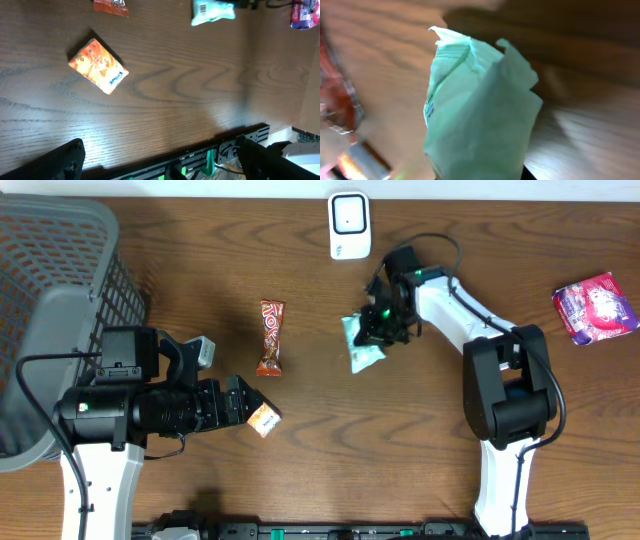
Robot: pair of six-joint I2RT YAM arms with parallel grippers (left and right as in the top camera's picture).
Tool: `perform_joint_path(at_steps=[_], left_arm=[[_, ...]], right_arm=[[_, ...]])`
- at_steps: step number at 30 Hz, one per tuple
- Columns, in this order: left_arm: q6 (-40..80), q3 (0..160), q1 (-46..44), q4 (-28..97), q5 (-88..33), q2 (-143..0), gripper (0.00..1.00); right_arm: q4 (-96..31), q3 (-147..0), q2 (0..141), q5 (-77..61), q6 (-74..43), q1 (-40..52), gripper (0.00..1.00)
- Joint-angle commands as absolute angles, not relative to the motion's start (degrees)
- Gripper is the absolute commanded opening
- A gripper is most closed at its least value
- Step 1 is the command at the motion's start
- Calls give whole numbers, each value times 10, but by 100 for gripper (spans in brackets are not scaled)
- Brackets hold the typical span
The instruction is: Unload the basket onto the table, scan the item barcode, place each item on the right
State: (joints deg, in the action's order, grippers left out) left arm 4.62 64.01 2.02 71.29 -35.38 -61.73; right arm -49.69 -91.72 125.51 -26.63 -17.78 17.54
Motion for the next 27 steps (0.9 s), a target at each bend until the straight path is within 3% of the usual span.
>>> perform_joint_path(at_steps=[1, 8, 12, 22, 27], left_arm=[[41, 638, 18, 713, -348, -617, 98], [41, 638, 18, 713, -348, -617, 98], [41, 638, 18, 714, -348, -617, 98], [41, 638, 18, 713, -348, -617, 98], [41, 638, 18, 713, -348, -617, 98]], right_arm=[[-545, -992, 1235, -121, -176, 188, 1], [-654, -1052, 1231, 271, -234, 258, 1], [-659, -1025, 1239, 398, -274, 297, 1], [-597, -948, 1265, 385, -302, 359, 2], [-579, -945, 1266, 373, -302, 387, 7]])
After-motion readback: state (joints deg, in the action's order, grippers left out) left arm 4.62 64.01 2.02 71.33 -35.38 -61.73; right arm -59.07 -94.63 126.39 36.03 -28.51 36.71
